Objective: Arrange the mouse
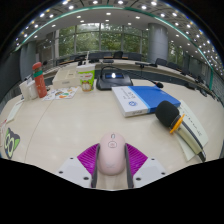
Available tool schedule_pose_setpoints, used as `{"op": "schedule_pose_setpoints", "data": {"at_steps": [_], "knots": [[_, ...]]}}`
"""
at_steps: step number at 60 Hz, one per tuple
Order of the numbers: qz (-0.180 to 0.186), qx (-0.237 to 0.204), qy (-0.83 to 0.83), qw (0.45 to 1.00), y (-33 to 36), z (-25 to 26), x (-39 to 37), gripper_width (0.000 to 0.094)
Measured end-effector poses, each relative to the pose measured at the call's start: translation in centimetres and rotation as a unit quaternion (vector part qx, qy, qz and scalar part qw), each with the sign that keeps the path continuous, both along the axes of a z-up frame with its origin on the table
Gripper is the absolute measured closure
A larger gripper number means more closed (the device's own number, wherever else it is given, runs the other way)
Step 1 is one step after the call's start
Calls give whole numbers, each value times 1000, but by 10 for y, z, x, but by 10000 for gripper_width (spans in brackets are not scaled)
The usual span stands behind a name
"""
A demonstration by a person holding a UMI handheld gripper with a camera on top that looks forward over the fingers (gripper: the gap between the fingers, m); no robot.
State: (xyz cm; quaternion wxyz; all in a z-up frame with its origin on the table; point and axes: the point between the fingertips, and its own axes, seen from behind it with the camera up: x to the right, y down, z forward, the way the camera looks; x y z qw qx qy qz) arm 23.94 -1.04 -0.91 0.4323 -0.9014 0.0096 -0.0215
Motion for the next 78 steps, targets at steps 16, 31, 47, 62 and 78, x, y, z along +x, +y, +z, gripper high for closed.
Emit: {"op": "schedule_pose_setpoints", "data": {"at_steps": [16, 31, 47, 62, 78], "knots": [[-26, 19, -18, 999, -9, 38, -11, 604], [-37, 123, -31, 991, -34, 190, -126, 605], [29, 107, -10, 994, -78, 195, -354, 606], [79, 24, 7, 997, -92, 68, -473, 606], [60, -5, 4, 998, -91, -2, -481, 492]]}}
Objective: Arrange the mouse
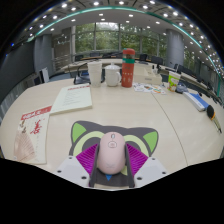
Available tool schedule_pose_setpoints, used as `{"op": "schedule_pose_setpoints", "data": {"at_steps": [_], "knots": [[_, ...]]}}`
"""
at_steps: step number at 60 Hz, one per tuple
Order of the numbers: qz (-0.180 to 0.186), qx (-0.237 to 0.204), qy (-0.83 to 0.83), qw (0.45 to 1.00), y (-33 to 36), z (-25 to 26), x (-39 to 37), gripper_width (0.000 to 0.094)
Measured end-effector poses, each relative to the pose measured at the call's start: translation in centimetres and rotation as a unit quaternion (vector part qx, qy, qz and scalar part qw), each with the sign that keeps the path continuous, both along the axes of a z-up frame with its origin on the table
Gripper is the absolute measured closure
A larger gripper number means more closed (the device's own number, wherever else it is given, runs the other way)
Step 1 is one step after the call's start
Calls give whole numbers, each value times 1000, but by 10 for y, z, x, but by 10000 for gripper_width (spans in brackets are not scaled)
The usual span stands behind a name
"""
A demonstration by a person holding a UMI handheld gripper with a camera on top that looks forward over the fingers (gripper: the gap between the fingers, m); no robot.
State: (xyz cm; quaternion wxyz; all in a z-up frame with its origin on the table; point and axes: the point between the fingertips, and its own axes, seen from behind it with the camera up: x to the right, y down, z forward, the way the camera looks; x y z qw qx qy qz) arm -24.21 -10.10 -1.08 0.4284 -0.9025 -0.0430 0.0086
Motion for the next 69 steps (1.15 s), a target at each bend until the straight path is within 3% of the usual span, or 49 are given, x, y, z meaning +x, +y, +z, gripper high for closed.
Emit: {"op": "schedule_pose_setpoints", "data": {"at_steps": [4, 6, 9, 10, 12, 42, 56, 69], "knots": [[6, -2, 5, 1000, -2, 2, -1, 425], [10, -5, 10, 1000, -6, 5, -2, 327], [14, -4, 17, 1000, -14, 14, -4, 98], [16, -3, 18, 1000, -17, 19, -4, 68], [15, 1, 15, 1000, -24, 29, -2, 105], [8, 62, 6, 998, -225, 211, -7, 79], [6, 61, 9, 998, -308, 231, -6, 82], [-1, 70, 0, 998, -335, 238, 1, 83]]}}
